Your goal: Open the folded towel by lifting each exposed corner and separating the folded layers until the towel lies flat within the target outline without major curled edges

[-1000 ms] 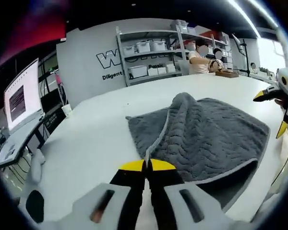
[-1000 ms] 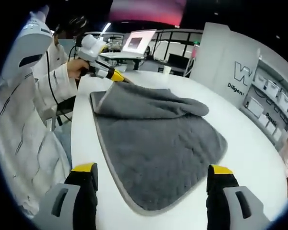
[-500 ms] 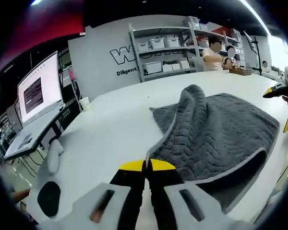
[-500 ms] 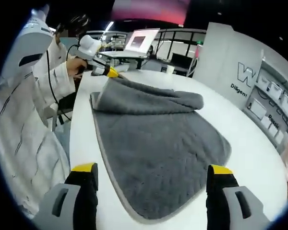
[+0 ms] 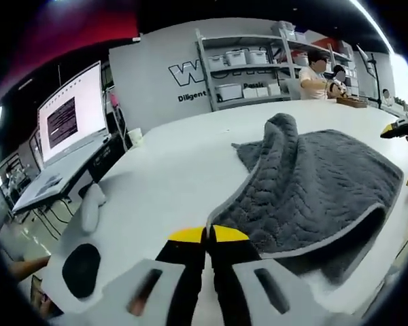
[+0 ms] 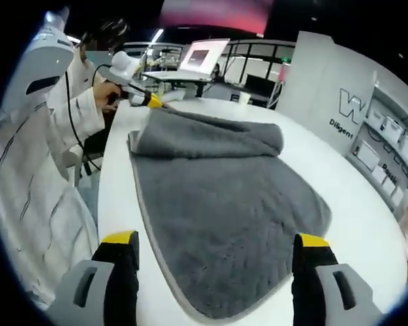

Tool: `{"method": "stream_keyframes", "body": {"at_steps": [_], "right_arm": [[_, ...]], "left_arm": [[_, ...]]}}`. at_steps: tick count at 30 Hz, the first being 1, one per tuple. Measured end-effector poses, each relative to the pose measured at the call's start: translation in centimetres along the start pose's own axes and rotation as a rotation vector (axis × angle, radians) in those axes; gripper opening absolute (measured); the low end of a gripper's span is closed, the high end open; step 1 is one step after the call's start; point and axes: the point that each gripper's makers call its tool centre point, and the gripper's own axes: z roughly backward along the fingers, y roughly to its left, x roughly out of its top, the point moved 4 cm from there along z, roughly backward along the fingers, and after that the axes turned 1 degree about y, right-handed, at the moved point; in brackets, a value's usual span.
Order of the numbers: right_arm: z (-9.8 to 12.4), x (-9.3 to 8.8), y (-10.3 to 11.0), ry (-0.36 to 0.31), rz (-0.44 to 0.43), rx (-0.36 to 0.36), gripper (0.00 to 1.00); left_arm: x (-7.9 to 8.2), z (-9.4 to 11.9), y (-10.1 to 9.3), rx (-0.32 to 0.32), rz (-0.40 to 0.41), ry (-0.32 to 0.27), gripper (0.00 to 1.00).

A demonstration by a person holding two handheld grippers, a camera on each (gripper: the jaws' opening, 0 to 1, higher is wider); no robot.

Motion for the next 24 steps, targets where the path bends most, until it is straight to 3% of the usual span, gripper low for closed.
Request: {"method": "stream_keyframes", "body": {"at_steps": [10,24], "right_arm": [[-0.4,0.0,0.1,0.005,-0.003,0.004,0.92],[-0.8,-0.3,-0.1,0.002,-0.031,0.006,0.91]], "left_arm": [[-1.3,0.4,2.1,0.063,0.012,0.028,0.02],[-1.8,1.1,4.2,0.132,0.027,0.03,0.02]]}}
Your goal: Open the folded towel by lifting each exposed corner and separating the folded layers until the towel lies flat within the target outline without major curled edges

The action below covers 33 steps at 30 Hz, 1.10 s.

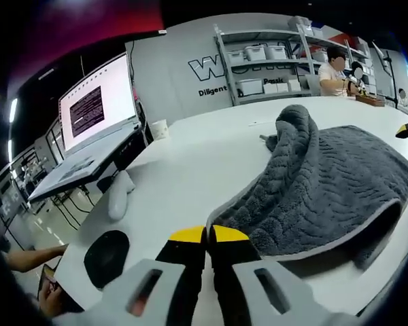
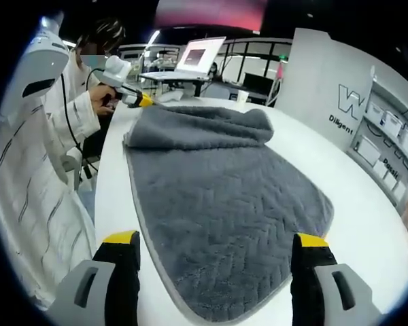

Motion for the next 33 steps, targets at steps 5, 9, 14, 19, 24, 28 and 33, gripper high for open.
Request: {"method": "stream_keyframes", "body": {"at_steps": [5,9,14,19,24,28,33], "right_arm": [[-0.1,-0.1,0.0,0.002,-0.005,0.0,0.91],[0.0,-0.1,0.0,0.003,-0.007,0.0,0.9],[-0.1,0.0,0.0,0.005,-0.005,0.0,0.9],[0.0,0.0,0.0,0.005,-0.006,0.0,0.9],[-0.1,0.0,-0.2,0.004,-0.024,-0.006,0.88],[-0.1,-0.1,-0.3,0.001,-0.038,-0.005,0.87],[-0.1,0.0,-0.8,-0.014,-0.076,-0.015,0.83]], "left_arm": [[-0.3,0.1,0.9,0.027,0.001,0.008,0.02],[-0.7,0.3,1.6,0.051,-0.001,0.018,0.02],[-0.9,0.5,2.2,0.067,0.005,0.021,0.02],[-1.2,0.7,3.1,0.096,0.003,0.028,0.02],[-1.6,0.9,3.9,0.122,0.004,0.036,0.02],[-1.9,0.9,4.1,0.132,-0.003,0.048,0.02],[-2.8,0.5,3.6,0.113,-0.004,0.079,0.02]]}}
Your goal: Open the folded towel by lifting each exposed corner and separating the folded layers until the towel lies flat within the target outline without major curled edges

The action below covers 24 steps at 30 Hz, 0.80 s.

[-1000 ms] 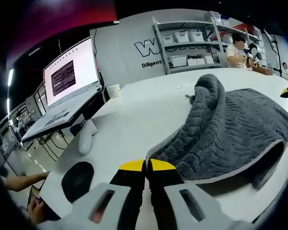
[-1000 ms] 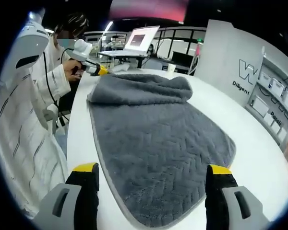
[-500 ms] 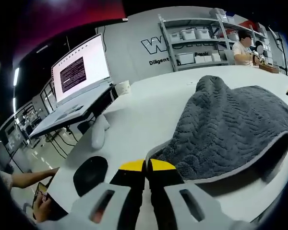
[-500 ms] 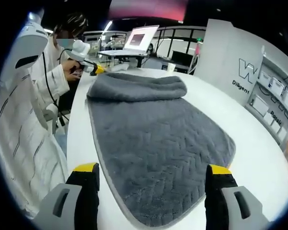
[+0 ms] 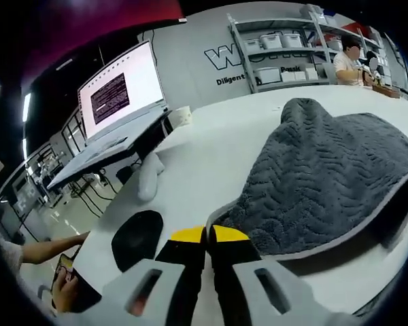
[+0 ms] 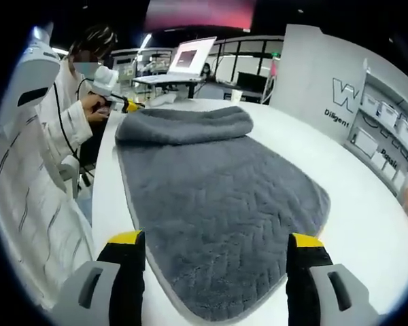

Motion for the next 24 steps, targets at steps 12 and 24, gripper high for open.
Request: {"method": "stream_keyframes", "body": {"at_steps": [12,24], "right_arm": [[0.2,0.2,-1.1,-0.02,-0.034,-0.03,0.79],[0.0,0.7,-1.5,-0.026,-0.026,-0.033,0.79]], "left_arm": [[-0.4,0.3,-0.6,-0.133,0.157,-0.013,0.17],[0.6,1.4,-1.0,-0.274,0.342,-0.078,0.56]]}}
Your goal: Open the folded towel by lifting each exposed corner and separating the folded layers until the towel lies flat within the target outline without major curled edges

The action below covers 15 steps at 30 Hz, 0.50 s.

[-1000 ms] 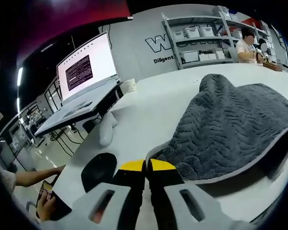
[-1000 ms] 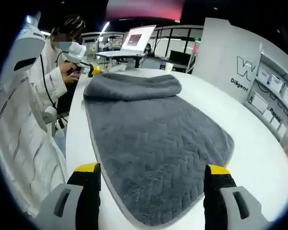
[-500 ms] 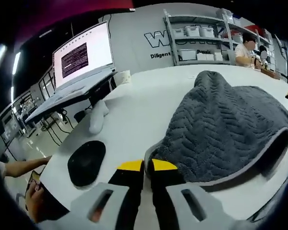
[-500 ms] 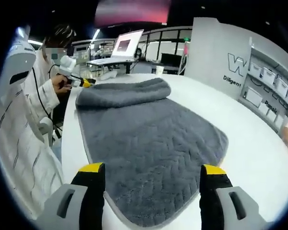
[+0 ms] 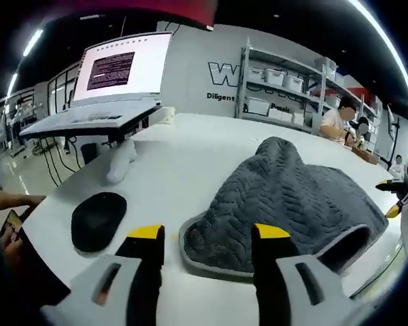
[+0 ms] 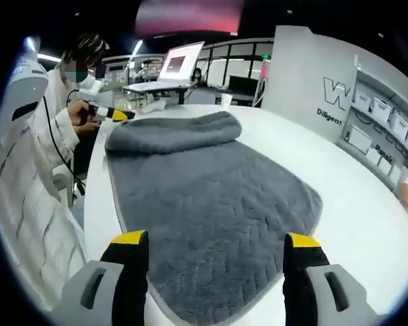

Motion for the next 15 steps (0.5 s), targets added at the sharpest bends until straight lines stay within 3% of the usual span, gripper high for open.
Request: {"method": "stream_keyframes", "body": {"at_steps": [7,15], "right_arm": [[0.4,0.0,-1.4,-0.011,-0.043,-0.036,0.79],[1.2,-0.4,-4.9,-0.054,-0.156,-0.145,0.71]], "left_arm": [[-0.3,-0.2,-1.2,-0.092,0.025,0.019,0.84],[-0.4,-0.2,-2.4,-0.133,-0.007,0.032,0.99]]}}
